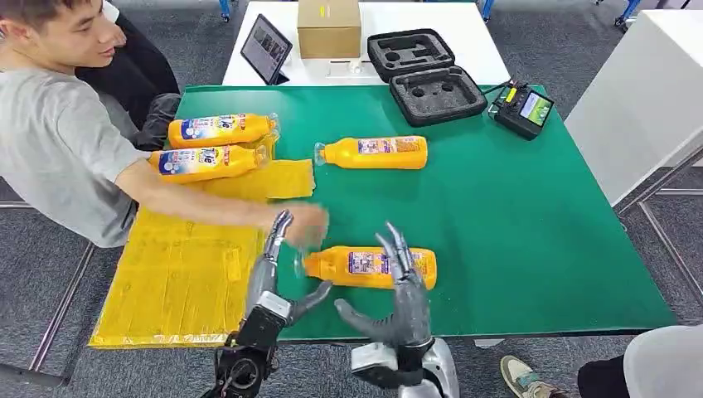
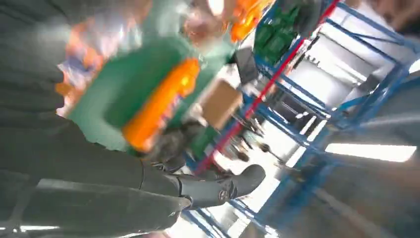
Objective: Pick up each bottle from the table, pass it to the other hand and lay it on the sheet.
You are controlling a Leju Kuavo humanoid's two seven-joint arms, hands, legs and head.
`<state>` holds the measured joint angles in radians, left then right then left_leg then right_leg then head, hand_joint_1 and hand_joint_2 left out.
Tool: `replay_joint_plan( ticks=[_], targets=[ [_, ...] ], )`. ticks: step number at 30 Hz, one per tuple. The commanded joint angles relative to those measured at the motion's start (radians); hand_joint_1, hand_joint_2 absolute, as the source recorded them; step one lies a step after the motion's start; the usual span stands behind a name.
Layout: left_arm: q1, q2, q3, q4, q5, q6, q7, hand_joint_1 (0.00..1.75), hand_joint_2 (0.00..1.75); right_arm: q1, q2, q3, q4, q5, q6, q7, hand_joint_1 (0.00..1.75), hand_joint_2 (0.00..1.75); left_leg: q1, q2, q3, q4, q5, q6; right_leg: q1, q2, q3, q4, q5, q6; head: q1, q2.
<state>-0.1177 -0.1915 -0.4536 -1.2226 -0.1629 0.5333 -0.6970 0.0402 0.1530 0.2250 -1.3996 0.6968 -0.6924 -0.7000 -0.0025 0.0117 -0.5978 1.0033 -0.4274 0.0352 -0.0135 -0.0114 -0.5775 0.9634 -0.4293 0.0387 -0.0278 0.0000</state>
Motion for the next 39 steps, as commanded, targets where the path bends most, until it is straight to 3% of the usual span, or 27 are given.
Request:
replay_joint_plan(
  ticks=[1,4,8,12,29,39],
  targets=[
    [-0.024,0.031,-0.053,0.067,-0.002,0.054,-0.001,0.00,1.75,-0.045,0.113,-0.257,0.190,0.296,-0.006,0.002,0.00,1.75,0.001,-0.002,0.004,-0.002,0.000,-0.002,0.001,0.000,0.005,-0.002,0.000,-0.001,0.000,0.000],
    [-0.019,0.040,-0.062,0.055,-0.012,0.085,-0.001,0.00,1.75,-0.068,0.145,-0.331,0.233,0.437,-0.006,0.020,0.00,1.75,0.001,0.000,0.005,-0.002,-0.001,-0.002,0.001,0.002,0.005,-0.002,0.000,-0.002,0.000,0.000],
    [-0.019,0.040,-0.062,0.055,-0.012,0.085,-0.001,0.00,1.75,-0.068,0.145,-0.331,0.233,0.437,-0.006,0.020,0.00,1.75,0.001,-0.001,0.003,-0.001,0.000,-0.002,0.001,0.001,0.003,-0.001,0.000,-0.002,0.000,0.000],
    [-0.009,0.060,-0.073,0.032,-0.016,0.109,-0.001,0.00,1.75,-0.098,0.116,-0.324,0.272,0.600,-0.006,0.163,0.00,1.75,0.001,0.001,0.003,-0.001,-0.001,-0.002,0.000,0.002,0.003,-0.001,0.000,-0.001,0.000,0.000],
    [-0.018,0.032,-0.033,0.043,-0.056,0.048,-0.001,0.00,1.75,-0.208,-0.013,-0.200,0.481,0.715,-0.006,0.518,0.00,1.75,0.001,-0.001,0.003,-0.001,-0.001,-0.002,0.001,0.001,0.004,-0.001,0.000,-0.002,0.000,0.000],
    [-0.013,0.037,-0.033,0.040,-0.058,0.045,-0.001,0.00,1.75,-0.236,-0.037,-0.194,0.548,0.719,-0.006,0.552,0.00,1.75,0.001,0.000,0.003,-0.001,-0.001,-0.002,0.001,0.002,0.004,-0.001,0.000,-0.001,0.000,0.000]
  ],
)
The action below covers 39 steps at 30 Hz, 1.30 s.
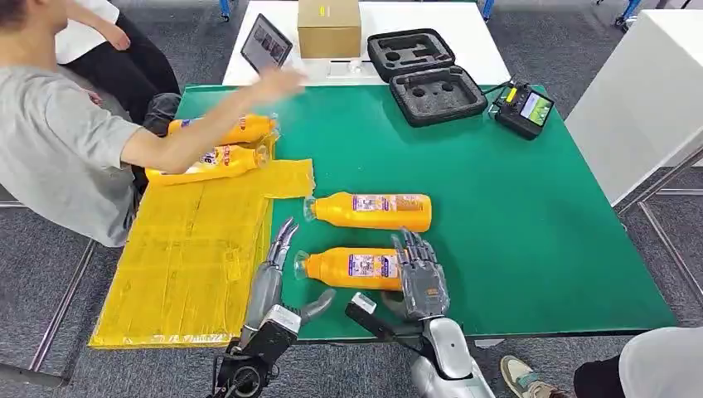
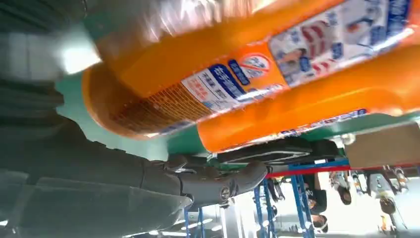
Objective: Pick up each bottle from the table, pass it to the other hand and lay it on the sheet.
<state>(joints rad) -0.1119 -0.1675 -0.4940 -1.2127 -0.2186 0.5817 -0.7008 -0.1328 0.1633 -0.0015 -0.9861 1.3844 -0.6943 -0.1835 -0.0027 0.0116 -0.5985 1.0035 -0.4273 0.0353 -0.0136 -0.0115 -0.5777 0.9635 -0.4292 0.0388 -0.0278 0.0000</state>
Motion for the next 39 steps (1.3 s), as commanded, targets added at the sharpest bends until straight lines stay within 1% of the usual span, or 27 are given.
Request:
replay_joint_plan(
  ticks=[1,9,11,12,15,17,21,23,24,25,26,27,28,29,30,31,33,36,37,38,39],
  targets=[
    [-0.018,0.015,0.006,0.028,-0.001,-0.003,0.003,0.00,1.75,-0.066,-0.048,0.033,0.143,0.025,-0.004,0.033,0.00,1.75,0.001,0.000,0.002,-0.001,0.000,-0.001,0.000,0.001,0.002,-0.001,0.000,-0.001,0.000,0.000],
    [-0.029,0.029,-0.013,0.023,0.022,0.005,0.003,0.00,1.75,-0.116,-0.060,0.015,0.244,0.003,-0.004,0.035,0.00,1.75,0.001,0.000,0.004,0.000,-0.001,-0.003,0.001,0.002,0.004,-0.001,-0.001,-0.002,0.000,0.000],
    [-0.038,0.033,-0.022,0.024,0.030,0.003,0.003,0.00,1.75,-0.130,-0.067,0.018,0.280,0.000,-0.004,0.034,0.00,1.75,0.001,-0.001,0.003,-0.001,0.000,-0.001,0.001,0.000,0.003,-0.001,0.000,-0.001,0.000,0.000],
    [-0.041,0.034,-0.023,0.025,0.032,0.002,0.003,0.00,1.75,-0.134,-0.069,0.017,0.284,-0.003,-0.004,0.029,0.00,1.75,0.001,-0.001,0.004,-0.001,0.000,-0.002,0.001,0.000,0.004,-0.001,0.000,-0.002,0.000,0.000],
    [-0.044,0.035,-0.028,0.028,0.036,0.003,0.003,0.00,1.75,-0.137,-0.072,0.016,0.288,-0.004,-0.004,0.021,0.00,1.75,0.001,-0.001,0.003,-0.001,0.000,-0.001,0.000,0.000,0.002,-0.001,0.000,-0.001,0.000,0.000],
    [-0.052,0.036,-0.037,0.032,0.042,0.002,0.003,0.00,1.75,-0.136,-0.067,0.015,0.264,0.001,-0.004,0.006,0.00,1.75,0.001,-0.002,0.005,0.000,-0.001,-0.003,0.001,0.000,0.006,-0.001,-0.001,-0.002,0.000,0.000],
    [-0.064,0.034,-0.043,0.041,0.045,0.000,0.003,0.00,1.75,-0.145,-0.058,0.015,0.273,-0.008,-0.004,-0.006,0.00,1.75,0.001,-0.001,0.004,0.000,0.000,-0.002,0.001,0.000,0.005,-0.001,0.000,-0.001,0.000,0.000],
    [-0.078,0.031,-0.049,0.057,0.048,0.004,0.003,0.00,1.75,-0.171,-0.053,0.017,0.352,-0.027,-0.002,-0.007,0.00,1.75,0.001,-0.001,0.005,-0.001,0.000,-0.002,0.001,0.001,0.005,-0.001,0.000,-0.002,0.000,0.000],
    [-0.078,0.031,-0.049,0.057,0.048,0.004,0.003,0.00,1.75,-0.171,-0.053,0.017,0.352,-0.027,-0.002,-0.007,0.00,1.75,0.001,0.000,0.005,-0.001,0.000,-0.001,0.001,0.001,0.005,-0.001,0.000,-0.001,0.000,0.000],
    [-0.081,0.031,-0.050,0.061,0.048,0.006,0.003,0.00,1.75,-0.178,-0.052,0.018,0.373,-0.031,0.009,-0.003,0.00,1.75,0.001,0.000,0.005,-0.001,0.000,-0.002,0.001,0.001,0.005,-0.001,0.000,-0.002,0.000,0.000],
    [-0.083,0.032,-0.053,0.061,0.051,0.007,0.003,0.00,1.75,-0.191,-0.053,0.021,0.408,-0.048,0.057,-0.006,0.00,1.75,0.001,-0.001,0.006,-0.001,-0.001,-0.003,0.001,0.001,0.006,-0.001,0.000,-0.002,0.000,0.000],
    [-0.083,0.032,-0.053,0.061,0.051,0.007,0.003,0.00,1.75,-0.191,-0.053,0.021,0.408,-0.048,0.057,-0.006,0.00,1.75,0.001,-0.001,0.006,-0.001,0.000,-0.002,0.001,0.001,0.006,-0.002,0.000,-0.002,0.000,0.000],
    [-0.088,0.034,-0.058,0.063,0.054,0.004,0.003,0.00,1.75,-0.197,-0.057,0.022,0.423,-0.068,0.110,-0.012,1.40,1.75,0.002,-0.001,0.007,-0.001,0.000,-0.003,0.001,0.001,0.006,-0.002,0.000,-0.002,0.000,0.000],
    [-0.091,0.035,-0.060,0.066,0.055,0.006,0.003,0.00,1.75,-0.198,-0.060,0.023,0.427,-0.074,0.131,-0.011,1.66,1.75,0.001,-0.001,0.006,-0.001,0.000,-0.002,0.001,0.001,0.006,-0.001,0.000,-0.002,0.000,0.000],
    [-0.091,0.035,-0.060,0.066,0.055,0.006,0.003,0.00,1.75,-0.198,-0.060,0.023,0.427,-0.074,0.131,-0.011,1.66,1.75,0.001,-0.001,0.007,-0.001,0.000,-0.002,0.001,0.000,0.007,-0.002,0.000,-0.002,0.000,0.000],
    [-0.101,0.035,-0.066,0.073,0.057,0.001,0.003,0.00,1.75,-0.200,-0.068,0.030,0.436,-0.080,0.180,-0.008,1.75,1.75,0.001,-0.002,0.008,-0.002,0.000,-0.003,0.001,0.000,0.008,-0.002,0.000,-0.002,0.000,0.000],
    [-0.107,0.033,-0.068,0.079,0.059,0.001,0.003,0.00,1.75,-0.200,-0.071,0.026,0.438,-0.091,0.210,0.000,1.75,1.75,0.002,-0.002,0.009,-0.001,0.000,-0.002,0.001,0.000,0.008,-0.002,0.000,-0.002,0.000,0.000],
    [-0.107,0.033,-0.068,0.079,0.059,0.001,0.003,0.00,1.75,-0.200,-0.071,0.026,0.438,-0.091,0.210,0.000,1.75,1.75,0.002,-0.002,0.011,-0.002,0.001,-0.003,0.002,0.000,0.010,-0.003,0.001,-0.002,0.000,0.000],
    [-0.107,0.033,-0.068,0.079,0.059,0.001,0.003,0.00,1.75,-0.200,-0.071,0.026,0.438,-0.091,0.210,0.000,1.75,1.75,0.002,-0.001,0.012,-0.001,0.001,-0.003,0.001,0.002,0.010,-0.002,0.001,-0.002,0.000,0.000],
    [-0.107,0.033,-0.068,0.079,0.059,0.001,0.003,0.00,1.75,-0.200,-0.071,0.026,0.438,-0.091,0.210,0.000,1.75,1.75,0.002,-0.001,0.015,-0.001,0.000,-0.002,0.001,0.001,0.012,-0.002,0.001,-0.002,0.000,0.000],
    [-0.107,0.033,-0.068,0.079,0.059,0.001,0.003,0.00,1.75,-0.200,-0.071,0.026,0.438,-0.091,0.210,0.000,1.75,1.75,0.002,-0.003,0.015,-0.001,0.001,-0.003,0.002,0.000,0.011,-0.003,0.001,-0.002,0.000,0.000]
  ],
)
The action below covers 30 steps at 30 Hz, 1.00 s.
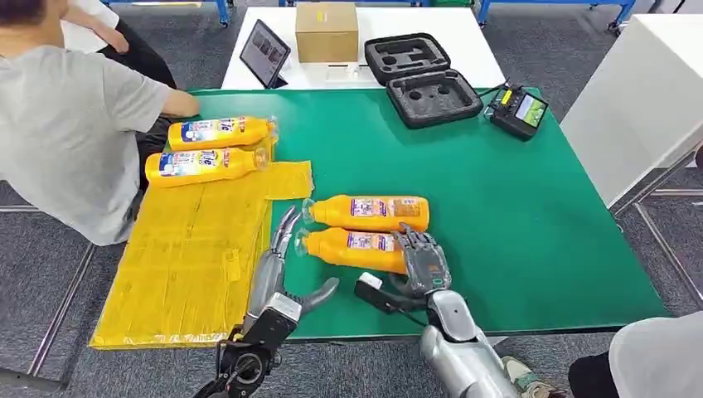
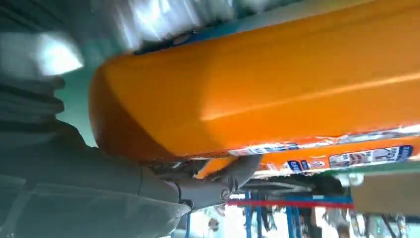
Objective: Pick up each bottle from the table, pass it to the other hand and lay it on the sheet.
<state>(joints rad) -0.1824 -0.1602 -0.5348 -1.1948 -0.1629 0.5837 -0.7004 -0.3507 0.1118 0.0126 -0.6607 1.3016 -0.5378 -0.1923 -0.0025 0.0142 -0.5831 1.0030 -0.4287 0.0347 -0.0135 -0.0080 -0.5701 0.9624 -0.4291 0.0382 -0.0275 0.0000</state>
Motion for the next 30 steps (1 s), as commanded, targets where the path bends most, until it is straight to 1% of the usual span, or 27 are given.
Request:
replay_joint_plan(
  ticks=[1,2,3,4,5,6,10,12,13,15,16,17,18,19,20,21,22,24,25,26,27,28,30],
  targets=[
    [-0.040,0.025,-0.028,0.065,0.004,-0.002,0.002,0.00,1.75,0.017,-0.022,0.012,0.115,-0.015,0.078,0.012,1.75,1.75,0.001,-0.005,0.002,-0.001,0.001,-0.002,0.001,-0.004,-0.001,-0.001,0.000,-0.001,0.000,0.000],
    [-0.044,0.023,-0.029,0.069,0.004,-0.005,0.002,0.00,1.75,0.019,-0.024,0.013,0.117,-0.015,0.085,0.011,1.75,1.75,0.002,-0.007,0.001,-0.001,0.002,-0.003,0.002,-0.005,-0.002,-0.002,0.000,-0.002,0.000,0.000],
    [-0.046,0.023,-0.030,0.072,0.004,-0.004,0.002,0.00,1.75,0.018,-0.026,0.013,0.121,-0.019,0.104,0.014,1.75,1.75,0.001,-0.005,0.002,-0.002,0.001,-0.002,0.001,-0.003,-0.002,-0.002,0.000,-0.001,0.000,0.000],
    [-0.051,0.019,-0.030,0.078,0.004,-0.004,0.002,0.00,1.75,0.018,-0.030,0.014,0.126,-0.019,0.116,0.018,1.75,1.75,0.002,-0.006,0.001,-0.002,0.002,-0.002,0.002,-0.004,-0.002,-0.002,0.000,-0.002,0.000,0.000],
    [-0.055,0.017,-0.032,0.083,0.005,-0.005,0.002,0.00,1.75,0.019,-0.031,0.010,0.130,-0.028,0.133,0.020,1.75,1.75,0.001,-0.004,0.002,-0.002,0.001,-0.002,0.001,-0.003,0.003,-0.003,0.000,-0.001,0.000,0.000],
    [-0.056,0.017,-0.032,0.085,0.005,-0.004,0.002,0.00,1.75,0.021,-0.031,0.006,0.127,-0.037,0.132,0.014,1.75,1.75,0.002,-0.005,0.002,-0.003,0.002,-0.002,0.002,-0.004,0.008,-0.004,0.001,-0.002,0.000,0.000],
    [-0.062,0.012,-0.036,0.096,0.006,-0.005,0.002,0.00,1.75,0.028,-0.035,-0.005,0.123,-0.059,0.135,-0.001,1.75,1.75,0.002,-0.004,0.008,-0.001,0.001,-0.002,0.001,-0.003,0.013,-0.002,0.001,-0.001,0.000,0.000],
    [-0.062,0.010,-0.039,0.094,0.004,-0.006,0.002,0.00,1.75,0.037,-0.029,-0.022,0.104,-0.098,0.133,-0.039,1.75,1.75,0.001,-0.005,0.010,0.000,-0.002,-0.002,0.001,-0.003,0.006,-0.001,-0.002,-0.001,0.000,0.000],
    [-0.062,0.011,-0.042,0.091,0.003,-0.003,0.002,0.00,1.75,0.040,-0.023,-0.040,0.095,-0.138,0.142,-0.076,1.75,1.75,0.002,-0.008,0.008,-0.001,0.000,-0.002,0.001,-0.005,0.004,-0.003,-0.002,-0.003,0.000,0.000],
    [-0.062,0.011,-0.042,0.091,0.003,-0.003,0.002,0.00,1.75,0.040,-0.023,-0.040,0.095,-0.138,0.142,-0.076,1.75,1.75,0.001,-0.004,0.012,-0.001,-0.002,-0.001,0.001,-0.002,0.007,-0.002,-0.003,-0.002,0.000,0.000],
    [-0.062,0.011,-0.042,0.091,0.003,-0.003,0.002,0.00,1.75,0.040,-0.023,-0.040,0.095,-0.138,0.142,-0.076,1.75,1.75,0.002,-0.006,0.009,-0.002,-0.001,-0.002,0.002,-0.003,0.005,-0.003,-0.002,-0.002,0.000,0.000],
    [-0.061,0.011,-0.045,0.084,0.001,0.001,0.002,0.00,1.75,0.046,-0.013,-0.068,0.077,-0.209,0.175,-0.141,1.75,1.75,0.002,-0.007,0.008,-0.003,0.000,-0.003,0.002,-0.004,0.005,-0.004,0.000,-0.001,0.000,0.000],
    [-0.058,0.008,-0.046,0.071,-0.001,0.017,0.002,0.00,1.75,0.056,-0.003,-0.103,0.052,-0.305,0.208,-0.223,1.75,1.75,0.002,-0.003,0.012,-0.001,-0.002,-0.002,0.001,-0.001,0.008,-0.003,-0.002,-0.001,0.000,0.000],
    [-0.056,0.008,-0.046,0.065,0.001,0.022,0.002,0.00,1.75,0.058,-0.001,-0.108,0.047,-0.326,0.215,-0.236,1.75,1.75,0.002,-0.004,0.011,-0.003,-0.002,-0.002,0.002,-0.002,0.009,-0.004,-0.001,-0.001,0.000,0.000],
    [-0.046,0.001,-0.036,0.033,0.014,0.056,0.002,0.00,1.75,0.066,0.010,-0.135,0.024,-0.405,0.239,-0.292,1.75,1.75,0.002,-0.002,0.013,-0.001,-0.002,-0.002,0.002,-0.001,0.014,-0.003,-0.001,-0.002,0.000,0.000],
    [-0.037,-0.003,-0.033,-0.007,0.035,0.096,0.002,0.00,1.75,0.074,0.014,-0.141,0.002,-0.458,0.251,-0.332,1.75,1.75,0.002,-0.002,0.012,-0.002,-0.002,-0.002,0.002,-0.001,0.015,-0.003,-0.001,-0.002,0.000,0.000],
    [-0.037,-0.003,-0.033,-0.007,0.035,0.096,0.002,0.00,1.75,0.074,0.014,-0.141,0.002,-0.458,0.251,-0.332,1.75,1.75,0.002,0.001,0.013,0.000,-0.003,-0.002,0.002,0.002,0.016,-0.002,-0.001,-0.002,0.000,0.000],
    [-0.017,-0.031,0.019,-0.042,0.052,0.114,0.002,0.00,1.75,0.086,0.020,-0.142,-0.032,-0.534,0.266,-0.373,1.75,1.75,0.002,0.002,0.012,0.000,-0.003,-0.002,0.002,0.003,0.015,-0.001,-0.001,-0.002,0.000,0.000],
    [-0.002,-0.062,0.067,-0.051,0.088,0.114,0.002,0.00,1.75,0.093,0.020,-0.135,-0.052,-0.591,0.274,-0.392,1.75,1.75,0.002,0.001,0.010,0.000,-0.003,-0.002,0.002,0.003,0.013,-0.001,-0.001,-0.002,0.000,0.000],
    [0.000,-0.067,0.074,-0.051,0.090,0.114,0.002,0.00,1.75,0.094,0.019,-0.129,-0.056,-0.602,0.272,-0.394,1.75,1.75,0.002,0.000,0.008,0.000,-0.002,-0.003,0.002,0.002,0.012,-0.001,-0.001,-0.002,0.000,0.000],
    [0.012,-0.090,0.107,-0.040,0.098,0.114,0.002,0.00,1.75,0.099,0.018,-0.124,-0.071,-0.648,0.267,-0.401,1.75,1.75,0.003,-0.001,0.006,0.000,-0.002,-0.003,0.003,0.001,0.011,-0.001,-0.001,-0.003,0.000,0.000],
    [0.015,-0.093,0.110,-0.035,0.097,0.114,0.002,0.00,1.75,0.100,0.017,-0.122,-0.073,-0.658,0.264,-0.402,1.75,1.75,0.002,0.001,0.009,0.000,-0.003,-0.002,0.002,0.003,0.013,-0.001,-0.001,-0.001,0.000,0.000],
    [0.021,-0.101,0.123,-0.032,0.099,0.114,0.002,0.00,1.75,0.102,0.013,-0.116,-0.078,-0.678,0.252,-0.406,1.75,1.75,0.002,0.002,0.008,0.000,-0.003,-0.002,0.002,0.004,0.013,-0.001,-0.001,-0.001,0.000,0.000]
  ],
)
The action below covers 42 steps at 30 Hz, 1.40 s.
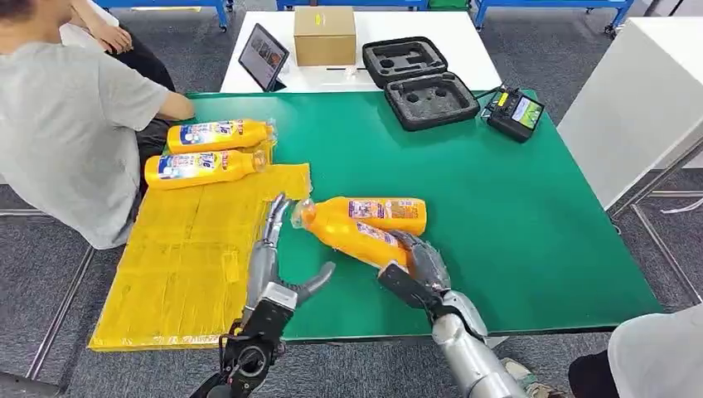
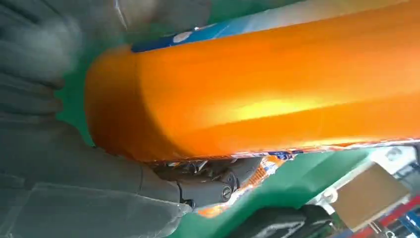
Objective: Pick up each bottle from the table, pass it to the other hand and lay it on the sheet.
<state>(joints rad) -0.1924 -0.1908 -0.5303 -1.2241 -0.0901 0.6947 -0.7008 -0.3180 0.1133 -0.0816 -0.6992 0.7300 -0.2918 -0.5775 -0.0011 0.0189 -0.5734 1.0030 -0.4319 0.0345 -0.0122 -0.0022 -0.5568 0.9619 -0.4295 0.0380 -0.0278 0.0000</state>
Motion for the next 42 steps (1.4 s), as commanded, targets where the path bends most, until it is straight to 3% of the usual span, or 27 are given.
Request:
replay_joint_plan(
  ticks=[1,8,16,23,35,42],
  targets=[
    [0.031,-0.071,0.118,-0.003,0.026,0.003,0.003,0.00,1.75,0.069,0.012,-0.022,-0.039,-0.107,0.006,-0.021,1.75,1.75,0.001,-0.003,-0.003,0.000,0.001,-0.002,0.001,-0.002,-0.002,-0.001,0.000,-0.001,0.000,0.000],
    [0.030,-0.089,0.138,0.045,0.100,0.003,0.003,0.00,1.75,0.080,0.013,-0.007,-0.055,-0.186,-0.002,-0.058,1.75,1.75,0.001,-0.004,-0.007,0.000,0.000,-0.002,0.001,-0.002,-0.005,0.000,0.000,-0.002,0.000,0.000],
    [-0.050,-0.066,0.031,0.268,0.387,-0.190,0.043,0.00,1.75,0.092,0.019,0.032,-0.090,-0.329,-0.062,-0.121,1.75,1.75,0.000,-0.004,-0.009,0.000,0.001,-0.001,0.000,-0.003,-0.008,0.000,0.000,-0.001,0.000,0.000],
    [-0.108,-0.079,-0.057,0.387,0.418,-0.267,0.095,0.00,1.75,0.036,0.037,0.120,-0.004,-0.327,-0.100,-0.121,1.75,1.75,0.001,-0.004,-0.013,0.000,0.000,-0.002,0.000,-0.001,-0.010,0.000,0.000,-0.001,0.000,0.000],
    [-0.103,-0.081,-0.064,0.371,0.416,-0.269,0.090,0.00,1.75,0.021,0.036,0.142,0.028,-0.322,-0.107,-0.118,1.75,1.75,0.001,-0.005,-0.016,0.000,0.000,-0.002,0.000,-0.001,-0.013,0.001,-0.001,-0.002,0.000,0.000],
    [-0.158,-0.109,-0.053,0.375,0.451,-0.264,0.088,0.00,1.75,-0.025,0.076,0.212,0.117,-0.287,-0.173,-0.119,1.75,1.75,0.000,-0.004,-0.020,0.001,0.001,-0.001,0.000,-0.001,-0.017,0.001,0.000,-0.001,0.000,0.000]
  ],
)
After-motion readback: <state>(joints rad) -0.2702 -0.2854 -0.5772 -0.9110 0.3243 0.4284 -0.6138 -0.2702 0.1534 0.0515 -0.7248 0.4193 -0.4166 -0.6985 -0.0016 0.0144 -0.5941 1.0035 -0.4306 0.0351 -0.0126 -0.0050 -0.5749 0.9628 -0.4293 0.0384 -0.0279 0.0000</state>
